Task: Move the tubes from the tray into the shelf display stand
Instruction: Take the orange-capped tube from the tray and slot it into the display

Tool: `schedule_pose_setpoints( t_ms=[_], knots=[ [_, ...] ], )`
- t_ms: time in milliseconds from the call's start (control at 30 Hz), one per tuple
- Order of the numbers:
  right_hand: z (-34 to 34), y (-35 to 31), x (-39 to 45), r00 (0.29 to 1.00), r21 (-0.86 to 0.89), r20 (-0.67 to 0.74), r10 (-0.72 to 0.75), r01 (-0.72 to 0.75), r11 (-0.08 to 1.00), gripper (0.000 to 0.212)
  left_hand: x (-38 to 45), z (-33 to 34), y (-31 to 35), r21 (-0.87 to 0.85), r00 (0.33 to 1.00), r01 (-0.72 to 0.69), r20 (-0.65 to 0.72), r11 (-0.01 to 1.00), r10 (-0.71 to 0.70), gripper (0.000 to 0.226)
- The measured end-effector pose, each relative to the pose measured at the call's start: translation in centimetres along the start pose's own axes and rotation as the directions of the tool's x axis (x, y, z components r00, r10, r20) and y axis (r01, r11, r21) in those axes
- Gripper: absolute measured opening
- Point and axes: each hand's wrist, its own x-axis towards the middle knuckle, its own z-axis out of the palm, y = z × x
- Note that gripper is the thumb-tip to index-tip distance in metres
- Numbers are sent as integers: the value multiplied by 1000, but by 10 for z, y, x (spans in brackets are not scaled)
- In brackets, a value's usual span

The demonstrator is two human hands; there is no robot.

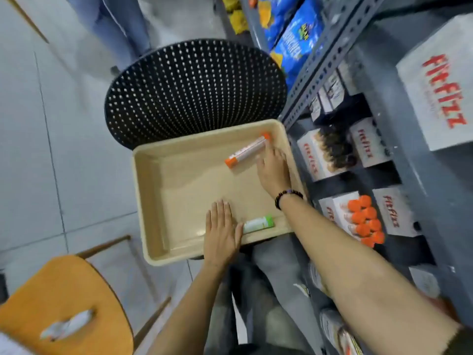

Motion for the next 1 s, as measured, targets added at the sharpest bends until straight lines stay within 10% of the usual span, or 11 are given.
schedule_pose_setpoints(
  t_ms=[467,733,1000],
  knots=[
    [38,-19,91,784,350,-123,608,-539,766,30,6,17,-5,-10,1000,18,2,1000,-18,64],
    [37,-28,91,731,532,-75,678,-546,647,21,6,15,-6,-46,1000,21,2,999,-21,64],
    [-10,-26,44,885,659,-119,450,-269,703,19,4,15,-9,-74,999,-32,1,997,32,61]
  ],
)
